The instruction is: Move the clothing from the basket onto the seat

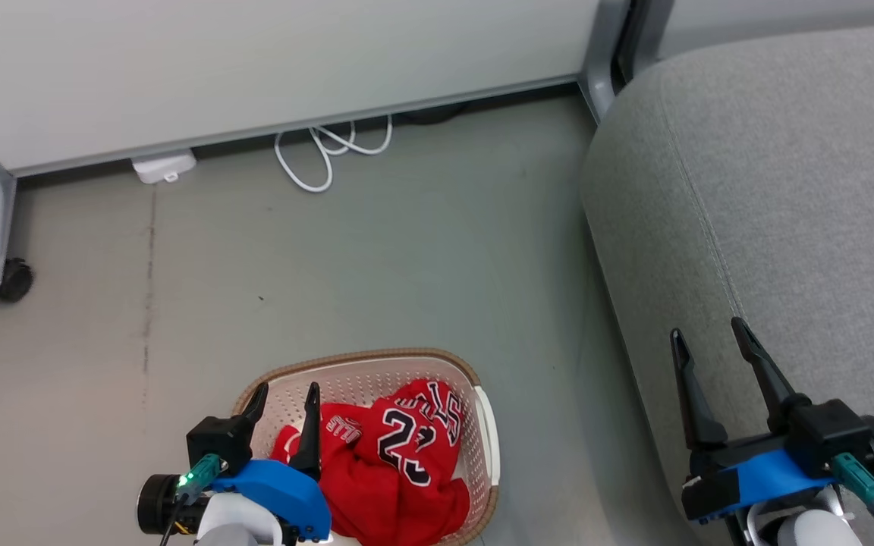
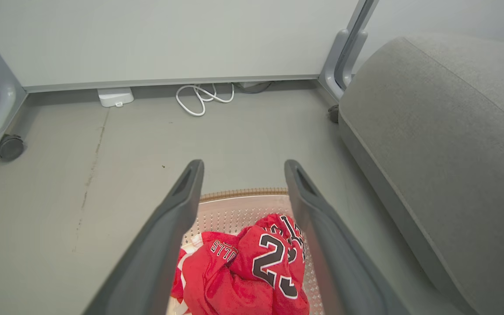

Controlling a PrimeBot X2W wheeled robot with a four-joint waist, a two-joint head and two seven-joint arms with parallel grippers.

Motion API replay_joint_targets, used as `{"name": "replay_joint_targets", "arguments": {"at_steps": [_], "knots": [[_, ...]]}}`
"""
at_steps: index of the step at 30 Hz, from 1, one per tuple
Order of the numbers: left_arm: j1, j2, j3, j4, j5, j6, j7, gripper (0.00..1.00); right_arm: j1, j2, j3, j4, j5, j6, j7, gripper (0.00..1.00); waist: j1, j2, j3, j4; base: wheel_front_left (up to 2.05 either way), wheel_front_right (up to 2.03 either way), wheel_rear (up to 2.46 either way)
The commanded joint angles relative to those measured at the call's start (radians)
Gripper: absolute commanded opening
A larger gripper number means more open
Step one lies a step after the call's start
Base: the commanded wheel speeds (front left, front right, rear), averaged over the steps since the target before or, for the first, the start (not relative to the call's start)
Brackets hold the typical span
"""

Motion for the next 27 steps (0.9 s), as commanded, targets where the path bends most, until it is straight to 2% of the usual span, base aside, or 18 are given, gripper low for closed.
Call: {"name": "replay_joint_targets", "arguments": {"at_steps": [1,12,20,27], "knots": [[-0.024,0.003,-0.002,0.006,0.006,-0.005,-0.001,1.0,-0.018,0.001,0.001,-0.005,0.005,0.0,-0.005,1.0,-0.0001,0.0,0.054,-0.05,0.0,0.0,0.0],[-0.156,0.026,0.019,0.27,-0.03,0.002,0.066,1.0,-0.103,0.001,0.084,-0.019,0.042,0.0,-0.017,1.0,-0.0001,0.0,0.231,-0.156,0.0,0.0,0.0],[-0.238,0.04,0.02,0.381,-0.034,0.033,0.084,1.0,-0.145,0.001,0.124,-0.055,0.063,0.0,-0.018,1.0,-0.0001,0.0,0.35,-0.2,0.0,0.0,0.0],[-0.294,0.044,0.03,0.456,-0.049,0.083,0.104,1.0,-0.161,0.001,0.147,-0.078,0.09,0.0,-0.018,1.0,-0.0001,0.0,0.426,-0.21,0.0,0.0,0.0]]}}
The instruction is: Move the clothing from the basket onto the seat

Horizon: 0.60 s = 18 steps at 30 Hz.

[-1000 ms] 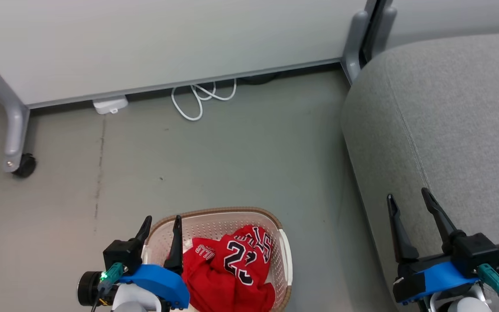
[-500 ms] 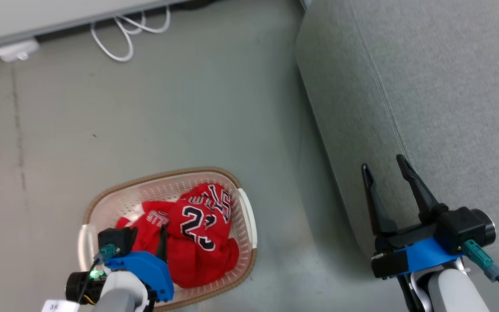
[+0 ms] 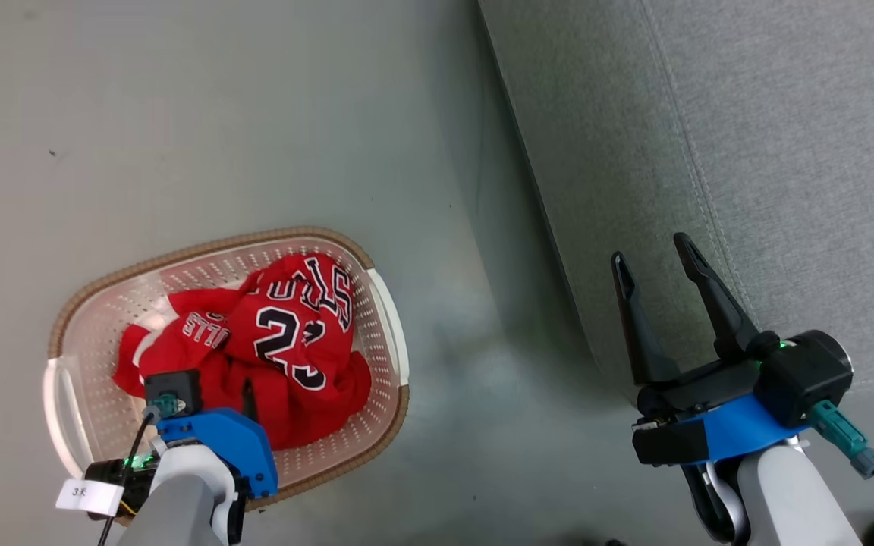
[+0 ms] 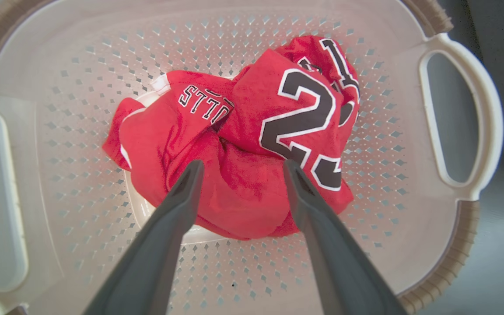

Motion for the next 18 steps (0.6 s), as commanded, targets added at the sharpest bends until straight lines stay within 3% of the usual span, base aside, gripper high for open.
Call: {"name": "replay_joint_targets", "arguments": {"at_steps": [1,11,18], "knots": [[-0.027,0.008,0.008,0.015,-0.012,0.019,0.005,1.0,-0.024,0.001,0.006,-0.008,0.012,0.0,-0.003,1.0,-0.0002,0.0,0.037,-0.009,0.0,0.0,0.0],[-0.082,0.023,0.048,0.075,-0.058,0.065,0.02,1.0,-0.042,0.001,0.035,-0.035,0.048,0.0,-0.003,1.0,-0.0002,0.0,0.118,-0.024,0.0,0.0,0.0],[-0.12,0.05,0.066,0.098,-0.085,0.069,0.021,1.0,-0.052,0.001,0.044,-0.045,0.067,0.0,-0.003,1.0,-0.0002,0.0,0.178,-0.043,0.0,0.0,0.0]]}}
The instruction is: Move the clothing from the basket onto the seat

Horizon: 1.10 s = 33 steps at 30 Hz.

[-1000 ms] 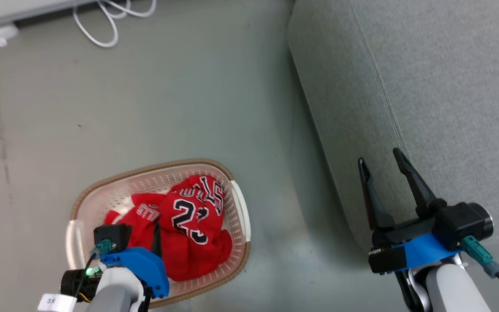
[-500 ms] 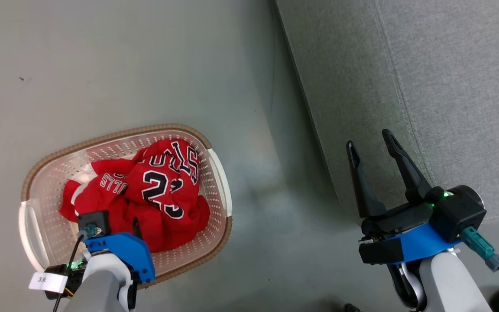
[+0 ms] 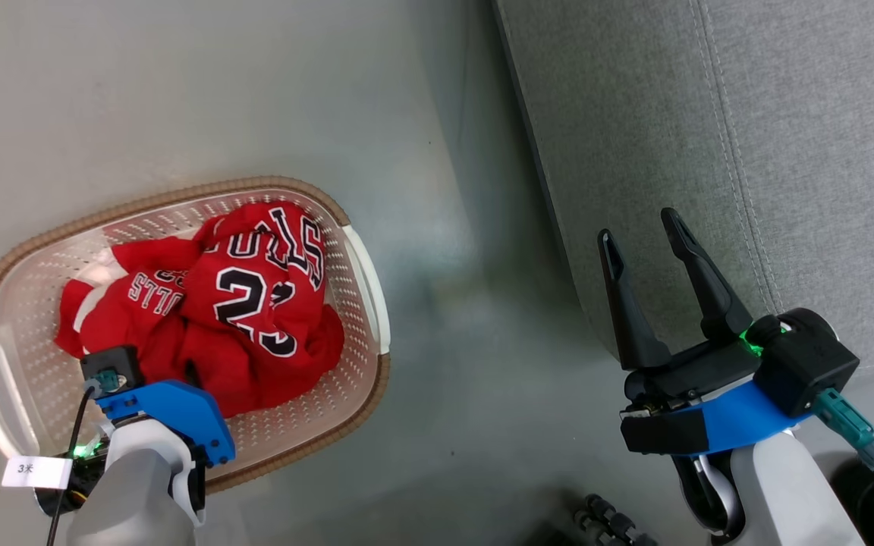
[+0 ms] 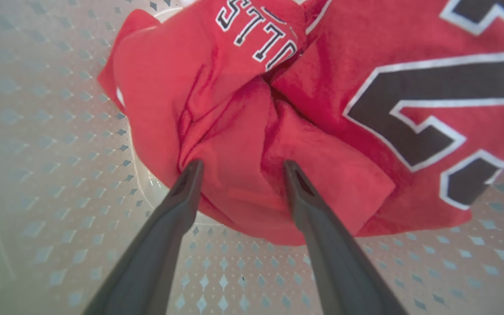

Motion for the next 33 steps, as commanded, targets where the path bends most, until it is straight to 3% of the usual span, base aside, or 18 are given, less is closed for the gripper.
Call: {"name": "replay_joint_targets", "arguments": {"at_steps": [1,16,23,24,26,29,30,31,33], "knots": [[-0.029,0.009,0.005,0.006,-0.007,0.009,0.001,1.0,-0.016,0.001,0.004,-0.005,0.007,0.0,-0.003,1.0,-0.0002,-0.0001,0.023,-0.01,0.0,0.0,0.0],[-0.076,0.014,0.01,0.04,-0.033,0.058,0.02,1.0,-0.02,0.001,0.017,-0.012,0.026,0.0,-0.003,1.0,-0.0002,-0.0001,0.078,-0.022,0.0,0.0,0.0],[-0.084,0.017,0.0,0.043,-0.039,0.049,0.01,0.98,-0.025,0.001,0.016,-0.008,0.028,0.0,-0.004,1.0,-0.0002,-0.0001,0.081,-0.018,0.0,0.0,0.0],[-0.084,0.017,-0.001,0.043,-0.039,0.047,0.008,0.9,-0.026,0.001,0.015,-0.008,0.028,0.0,-0.004,1.0,-0.0002,-0.0001,0.081,-0.018,0.0,0.0,0.0],[-0.084,0.018,-0.003,0.044,-0.042,0.045,0.007,0.46,-0.026,0.001,0.016,-0.009,0.029,0.0,-0.004,1.0,-0.0002,-0.0001,0.08,-0.017,0.0,0.0,0.0],[-0.084,0.02,-0.005,0.046,-0.043,0.043,0.006,0.46,-0.025,0.001,0.018,-0.011,0.029,0.0,-0.003,1.0,-0.0002,-0.0001,0.079,-0.017,0.0,0.0,0.0],[-0.084,0.02,-0.007,0.047,-0.042,0.043,0.006,0.05,-0.025,0.001,0.019,-0.012,0.03,0.0,-0.004,1.0,-0.0002,-0.0001,0.08,-0.017,0.0,0.0,0.0],[-0.085,0.02,-0.008,0.047,-0.042,0.042,0.006,0.0,-0.026,0.001,0.019,-0.012,0.031,0.0,-0.003,1.0,-0.0002,-0.0001,0.08,-0.017,0.0,0.0,0.0],[-0.086,0.02,-0.012,0.048,-0.041,0.039,0.004,0.0,-0.025,0.001,0.019,-0.013,0.03,0.0,-0.004,1.0,-0.0002,-0.0001,0.079,-0.016,0.0,0.0,0.0]]}}
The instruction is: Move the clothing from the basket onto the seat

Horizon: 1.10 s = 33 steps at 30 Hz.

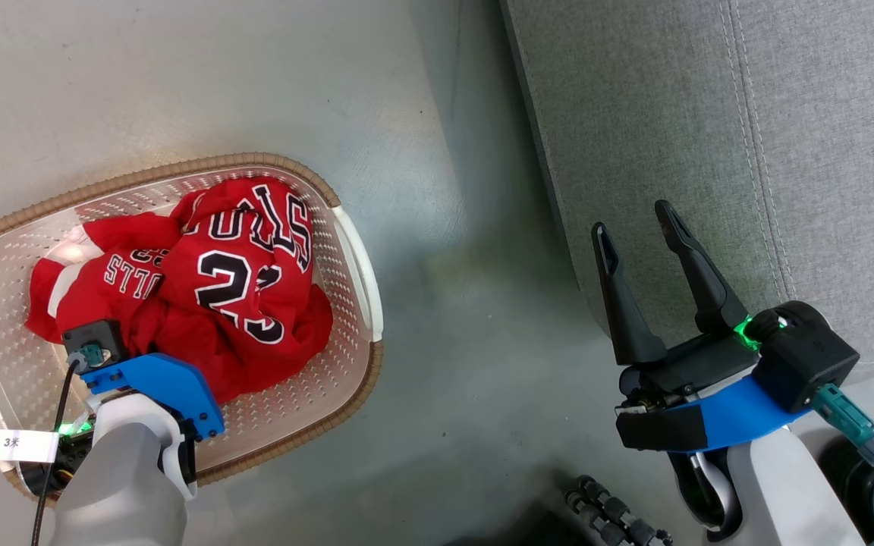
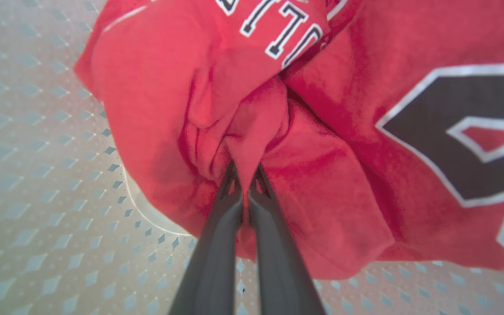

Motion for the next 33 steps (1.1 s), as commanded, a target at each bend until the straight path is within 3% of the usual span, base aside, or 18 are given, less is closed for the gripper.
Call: {"name": "replay_joint_targets", "arguments": {"at_steps": [1,16,30,33], "knots": [[-0.012,0.004,-0.002,0.002,0.0,-0.005,-0.004,0.0,-0.01,0.001,0.001,-0.003,0.009,0.0,-0.004,1.0,-0.0001,-0.0001,-0.001,0.0,0.0,0.0,0.0],[-0.009,-0.028,-0.049,0.011,0.01,-0.025,-0.008,0.0,-0.026,0.001,-0.008,0.017,-0.019,0.0,-0.004,1.0,-0.0001,-0.0001,-0.074,0.045,0.0,0.0,0.0],[0.047,-0.08,-0.106,0.018,0.014,-0.07,-0.029,0.0,0.021,0.001,-0.024,0.069,-0.086,0.0,-0.004,1.0,-0.0001,-0.0001,-0.316,0.141,0.0,0.0,0.0],[0.061,-0.089,-0.134,0.018,0.027,-0.103,-0.035,0.0,0.039,0.0,-0.027,0.084,-0.102,0.0,-0.003,1.0,-0.0001,-0.0001,-0.376,0.163,0.0,0.0,0.0]]}}
